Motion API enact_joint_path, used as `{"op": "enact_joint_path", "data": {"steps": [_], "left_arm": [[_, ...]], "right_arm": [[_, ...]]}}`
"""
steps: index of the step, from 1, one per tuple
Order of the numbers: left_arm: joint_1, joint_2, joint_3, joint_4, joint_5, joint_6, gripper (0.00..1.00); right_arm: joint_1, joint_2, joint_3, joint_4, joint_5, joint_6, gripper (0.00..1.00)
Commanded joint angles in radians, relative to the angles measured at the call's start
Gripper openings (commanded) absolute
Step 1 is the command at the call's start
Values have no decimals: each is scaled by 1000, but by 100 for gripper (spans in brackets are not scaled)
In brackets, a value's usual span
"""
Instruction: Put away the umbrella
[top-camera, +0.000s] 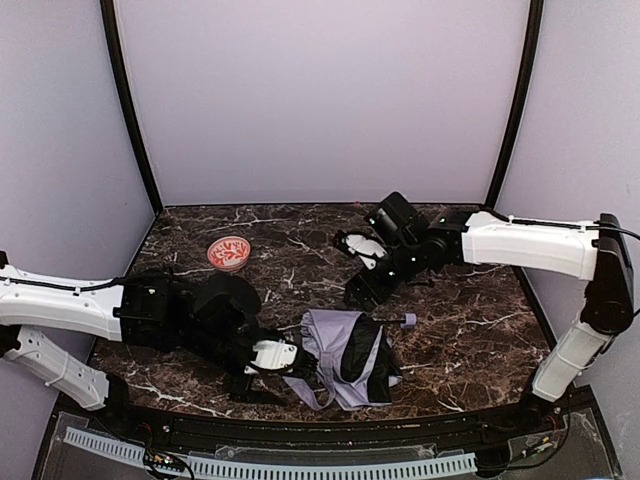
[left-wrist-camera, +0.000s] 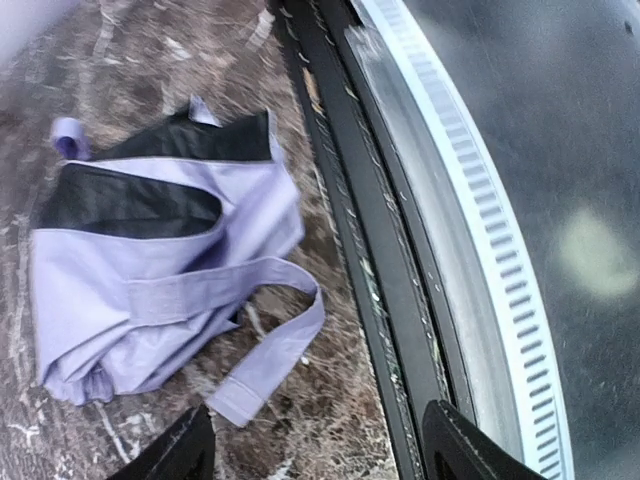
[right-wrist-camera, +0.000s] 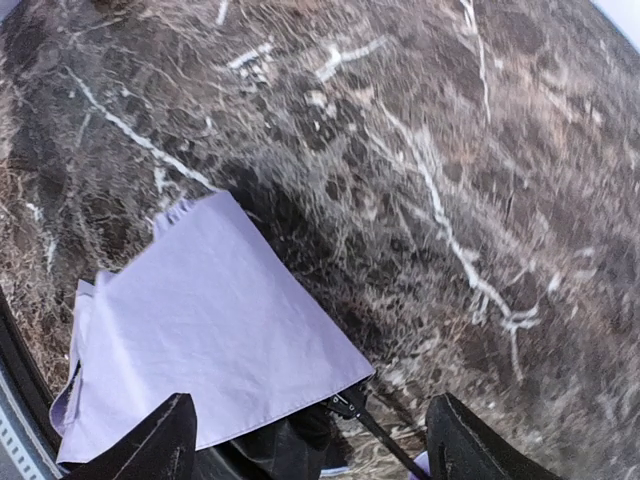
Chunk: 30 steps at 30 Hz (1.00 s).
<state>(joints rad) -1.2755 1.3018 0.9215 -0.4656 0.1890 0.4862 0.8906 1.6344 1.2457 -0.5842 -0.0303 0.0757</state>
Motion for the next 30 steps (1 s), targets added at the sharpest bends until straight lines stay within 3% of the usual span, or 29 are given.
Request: {"op": "enact_joint_path", "data": {"steps": [1, 6, 12, 17, 20, 22, 26, 30], "left_arm": [[103, -35, -52, 170, -39, -161, 72], [135, 11, -75, 268, -188, -219, 70], [152, 57, -55, 276, -200, -198, 70], [156, 58, -66, 266, -198, -201, 70], [157, 54, -81, 270, -190, -203, 70], [158, 56, -86, 277, -170, -197, 70], [159, 64, -77, 279, -152, -181, 70], [160, 61, -80, 279, -153, -175, 70]], "right_arm": [[-11, 4, 114, -136, -62, -281, 82], [-42, 34, 121, -61, -206, -369, 99], [-52, 181, 150, -60, -215, -456, 93], [-36, 236, 106, -109, -317, -482, 90], [2, 182, -14, -30, -247, -484, 99], [28, 170, -56, 19, -177, -485, 100], [42, 243, -29, 17, -81, -489, 100], [45, 344, 24, -9, -98, -505, 98]]}}
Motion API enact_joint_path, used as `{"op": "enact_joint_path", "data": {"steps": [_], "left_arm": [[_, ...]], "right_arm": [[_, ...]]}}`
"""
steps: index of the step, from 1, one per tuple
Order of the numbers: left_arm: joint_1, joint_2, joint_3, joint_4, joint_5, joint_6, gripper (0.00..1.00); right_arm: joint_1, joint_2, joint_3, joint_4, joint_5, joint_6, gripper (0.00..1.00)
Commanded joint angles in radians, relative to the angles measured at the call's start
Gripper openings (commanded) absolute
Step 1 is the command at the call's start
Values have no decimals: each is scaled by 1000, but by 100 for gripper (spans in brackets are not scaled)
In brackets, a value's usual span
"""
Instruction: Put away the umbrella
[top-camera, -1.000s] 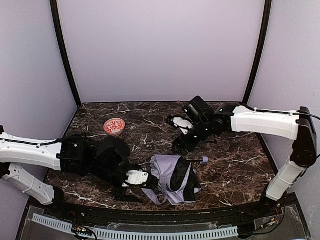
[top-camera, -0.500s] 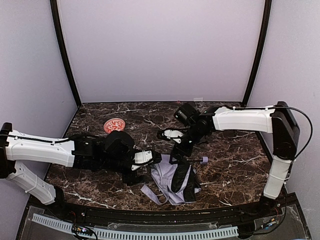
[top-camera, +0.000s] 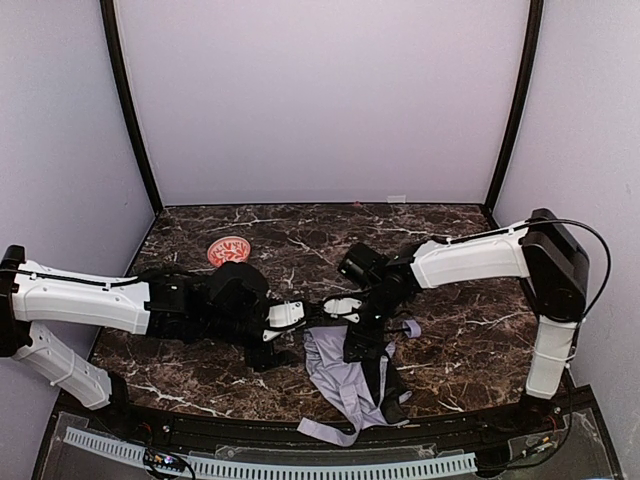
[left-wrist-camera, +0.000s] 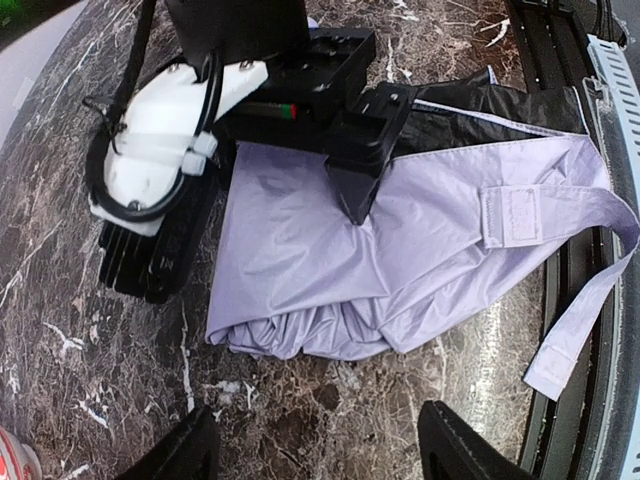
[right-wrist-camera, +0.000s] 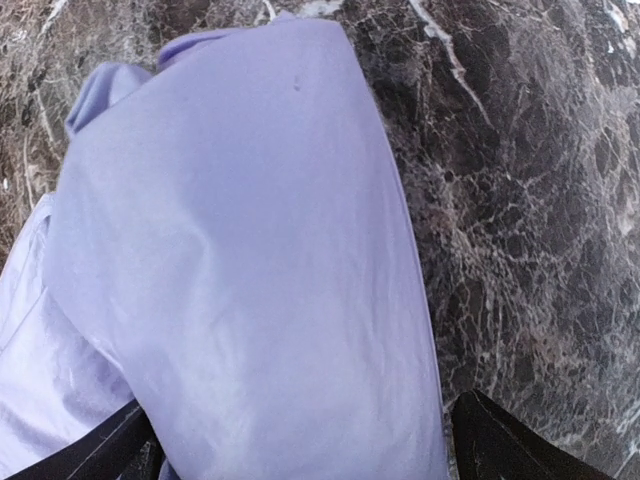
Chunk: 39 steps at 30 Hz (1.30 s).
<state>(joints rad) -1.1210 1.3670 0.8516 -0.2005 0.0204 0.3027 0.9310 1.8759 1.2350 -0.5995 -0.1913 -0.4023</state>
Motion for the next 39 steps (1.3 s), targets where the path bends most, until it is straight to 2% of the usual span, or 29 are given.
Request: {"op": "enact_joint_path", "data": {"steps": [1, 3, 8, 10, 12, 21, 29, 33, 39], "left_arm": [[6, -7, -11, 12, 16, 10, 70], [7, -14, -22, 15, 13, 11, 70], [19, -17, -45, 46, 18, 7, 70], [25, -2, -40, 53, 27, 3, 71], [29, 14, -32, 59, 32, -3, 70], [48, 49, -20, 63, 27, -22, 70], [92, 41, -52, 180, 282, -32, 74], [92, 70, 10, 171, 184, -27, 72], [99, -11, 14, 241, 53, -1, 69]], "right_arm": [[5, 121, 39, 8, 71, -25, 96], [6, 139, 39, 17, 100, -10, 92], [6, 148, 45, 21, 131, 25, 71], [6, 136, 44, 27, 144, 39, 55], [6, 122, 47, 29, 156, 54, 31], [5, 6, 51, 65, 198, 87, 1], [-9, -180, 46, 183, 276, 110, 0], [-17, -275, 23, 300, 347, 99, 0], [-26, -442, 4, 441, 435, -15, 0]]}}
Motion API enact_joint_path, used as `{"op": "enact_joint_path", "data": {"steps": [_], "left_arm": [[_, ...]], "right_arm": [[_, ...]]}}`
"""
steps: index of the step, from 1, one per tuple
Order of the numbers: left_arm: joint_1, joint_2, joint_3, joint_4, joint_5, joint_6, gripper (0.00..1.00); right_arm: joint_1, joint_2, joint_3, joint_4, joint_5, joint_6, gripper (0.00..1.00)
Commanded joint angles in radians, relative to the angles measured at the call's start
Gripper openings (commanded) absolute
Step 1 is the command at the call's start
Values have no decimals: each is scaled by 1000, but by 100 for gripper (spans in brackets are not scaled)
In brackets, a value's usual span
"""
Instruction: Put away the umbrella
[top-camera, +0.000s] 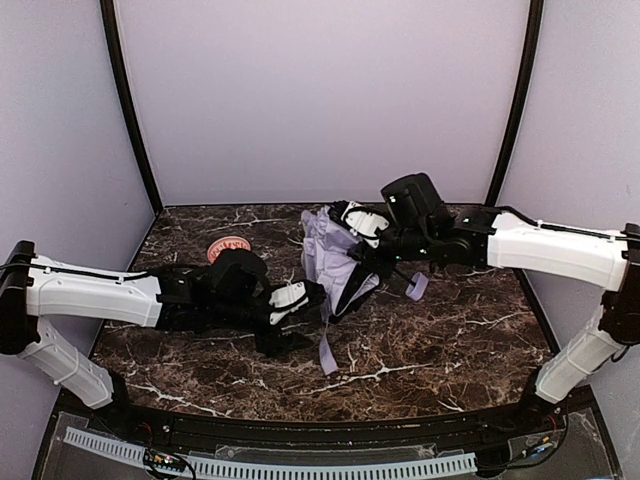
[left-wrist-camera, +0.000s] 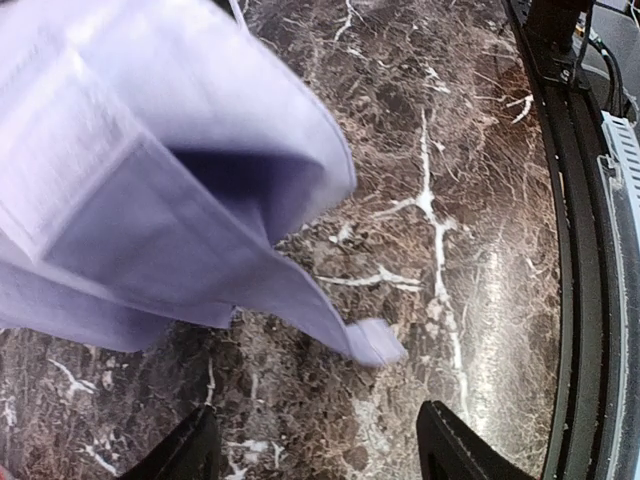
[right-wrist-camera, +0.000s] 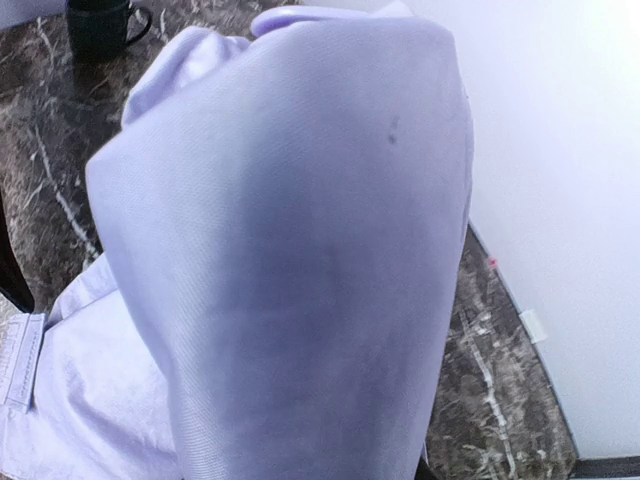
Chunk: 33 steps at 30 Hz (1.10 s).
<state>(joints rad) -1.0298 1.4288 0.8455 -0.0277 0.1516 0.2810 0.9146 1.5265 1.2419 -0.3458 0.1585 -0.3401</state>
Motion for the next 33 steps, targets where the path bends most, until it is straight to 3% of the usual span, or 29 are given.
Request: {"op": "enact_joint_path", "data": {"steps": [1, 6, 13, 19, 22, 26, 30, 32, 33], "left_arm": [[9, -88, 18, 80, -81, 27, 69], [37, -124, -10, 185, -9, 26, 69], [57, -49, 8, 378, 145, 18, 76], [57, 8, 32, 438, 162, 40, 74], [57, 25, 45, 435, 251, 44, 61], [57, 4, 12, 437, 336, 43, 23], [57, -52, -66, 443, 369, 66, 16], [57, -61, -79, 429, 371, 72, 1], [57, -62, -80, 416, 371, 75, 0]], "right_arm": [[-10, -110, 1, 199, 87, -99, 0], [-11, -168, 33, 218, 29, -158, 0], [-11, -213, 73, 231, -83, -146, 0], [-11, -224, 88, 221, -121, -143, 0], [-11, -228, 88, 219, -124, -141, 0], [-11, -235, 89, 204, -107, -145, 0], [-24, -245, 89, 175, -112, -148, 0], [-30, -243, 96, 157, -128, -151, 0], [-32, -241, 102, 144, -135, -152, 0]]}}
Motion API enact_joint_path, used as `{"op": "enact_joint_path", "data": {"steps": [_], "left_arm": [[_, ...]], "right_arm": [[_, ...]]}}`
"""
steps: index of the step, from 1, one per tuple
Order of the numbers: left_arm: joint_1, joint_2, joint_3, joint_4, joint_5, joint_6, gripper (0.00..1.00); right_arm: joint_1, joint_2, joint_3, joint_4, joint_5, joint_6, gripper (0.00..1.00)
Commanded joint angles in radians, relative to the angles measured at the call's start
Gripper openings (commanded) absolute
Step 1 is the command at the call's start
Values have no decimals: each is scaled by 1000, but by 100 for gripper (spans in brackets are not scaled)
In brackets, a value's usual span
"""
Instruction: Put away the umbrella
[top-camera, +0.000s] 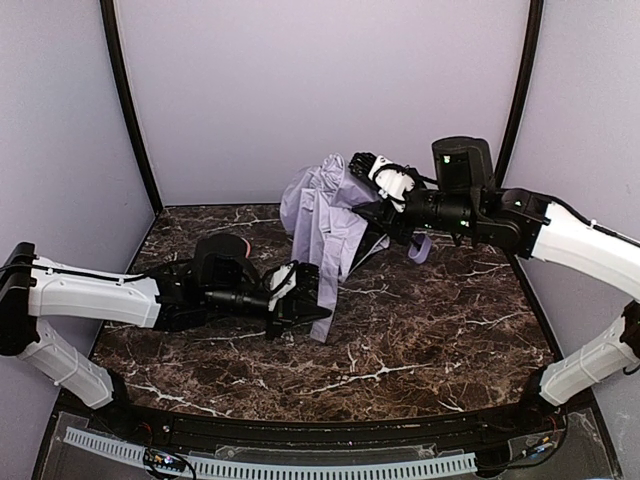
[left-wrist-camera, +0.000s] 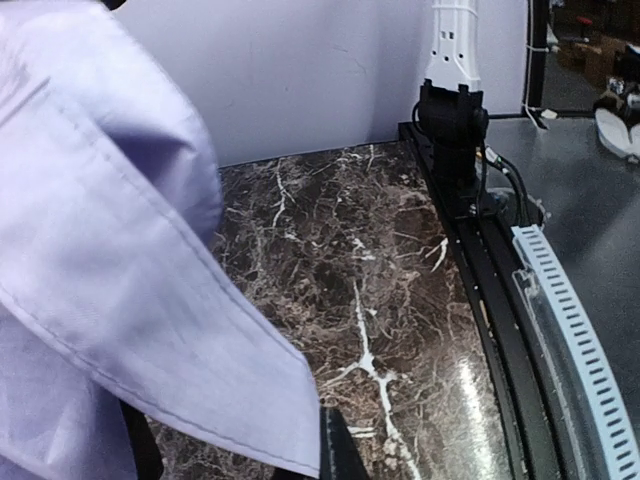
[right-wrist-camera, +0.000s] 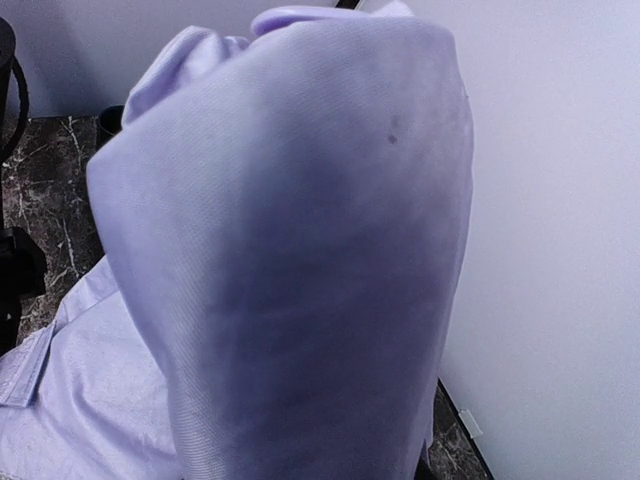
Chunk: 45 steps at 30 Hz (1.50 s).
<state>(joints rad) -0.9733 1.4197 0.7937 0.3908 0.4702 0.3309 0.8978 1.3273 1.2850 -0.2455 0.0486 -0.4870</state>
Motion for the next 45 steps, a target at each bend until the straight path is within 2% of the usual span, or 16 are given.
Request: {"op": "enact_joint_path", "data": {"steps": [1, 5, 10, 16, 21, 28, 33, 39, 45], "left_arm": [[2, -52, -27, -17, 50, 32, 0], [21, -44, -56, -64, -72, 101, 0], [110, 22, -59, -48, -129, 209, 0], [190, 218, 63, 9, -198, 385, 0], [251, 366, 156, 127, -185, 488, 0], [265, 516, 305, 193, -159, 641, 0], [265, 578, 358, 223, -129, 696, 0], [265, 623, 358, 216, -134, 741, 0], [265, 634, 334, 202, -138, 770, 0]], "right_arm": [[-17, -41, 67, 30, -32, -7, 0], [-24, -45, 116, -52, -69, -15, 0], [-25, -44, 159, -235, -223, -31, 0], [9, -64, 57, -296, -434, -4, 0], [45, -84, -55, -291, -494, 30, 0], [138, -55, -243, -233, -421, -4, 0], [193, 62, -327, -209, -342, -11, 0], [243, 230, -366, -132, -327, 28, 0], [246, 398, -330, -152, -347, 46, 0]]}}
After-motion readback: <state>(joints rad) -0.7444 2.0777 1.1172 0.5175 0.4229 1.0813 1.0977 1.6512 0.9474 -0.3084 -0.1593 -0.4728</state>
